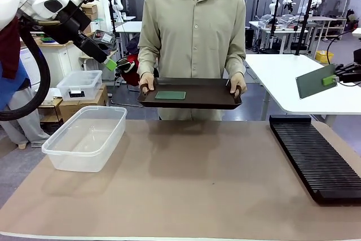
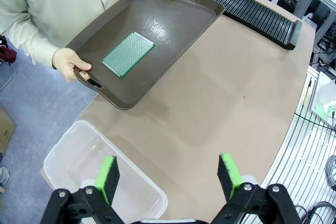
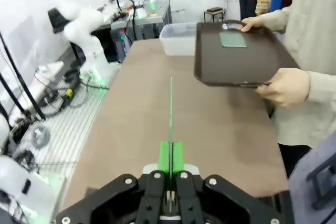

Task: Sort PCBs into racks and boxes based on the side picked up.
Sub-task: If the short side of the Blank PCB is picked up, insert it into the PCB Rack ; if the long side is picked up, place it in the Organizing box.

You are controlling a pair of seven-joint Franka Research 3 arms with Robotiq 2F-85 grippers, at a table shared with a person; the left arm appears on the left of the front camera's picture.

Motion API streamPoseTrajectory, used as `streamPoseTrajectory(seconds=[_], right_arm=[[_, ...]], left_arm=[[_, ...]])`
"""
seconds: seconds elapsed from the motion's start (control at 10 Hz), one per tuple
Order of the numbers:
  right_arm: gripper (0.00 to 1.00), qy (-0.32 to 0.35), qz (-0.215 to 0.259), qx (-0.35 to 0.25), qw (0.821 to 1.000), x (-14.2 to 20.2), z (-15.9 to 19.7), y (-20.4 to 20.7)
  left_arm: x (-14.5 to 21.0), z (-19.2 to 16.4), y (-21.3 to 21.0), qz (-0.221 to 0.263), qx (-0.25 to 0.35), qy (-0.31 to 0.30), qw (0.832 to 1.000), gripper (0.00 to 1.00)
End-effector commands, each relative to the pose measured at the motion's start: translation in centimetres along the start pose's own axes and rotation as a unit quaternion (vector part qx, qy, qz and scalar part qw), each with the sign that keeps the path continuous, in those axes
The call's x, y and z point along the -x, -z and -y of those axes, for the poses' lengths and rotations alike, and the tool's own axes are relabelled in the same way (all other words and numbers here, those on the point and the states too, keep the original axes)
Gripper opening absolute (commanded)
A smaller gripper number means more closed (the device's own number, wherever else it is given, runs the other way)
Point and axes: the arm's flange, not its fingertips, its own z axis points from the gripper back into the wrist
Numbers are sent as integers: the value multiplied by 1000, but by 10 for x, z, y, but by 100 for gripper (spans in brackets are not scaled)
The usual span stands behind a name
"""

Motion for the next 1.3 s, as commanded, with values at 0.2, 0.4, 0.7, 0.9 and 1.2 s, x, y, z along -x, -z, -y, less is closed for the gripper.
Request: streamPoseTrajectory(seconds=[0.2,0.4,0.7,0.9,1.2], right_arm=[[2,-31,-54,55,997,45,43,-30],[2,2,16,66,998,53,51,-37],[2,-31,-41,62,997,55,41,-32],[2,-31,-41,62,997,55,41,-32],[2,-25,-37,39,998,67,58,-30]], left_arm=[[2,-1,1,0,5,-1,1000,100],[2,-1,1,0,5,-1,1000,100],[2,-1,1,0,5,-1,1000,100],[2,-1,1,0,5,-1,1000,100],[2,-1,1,0,5,-1,1000,100]])
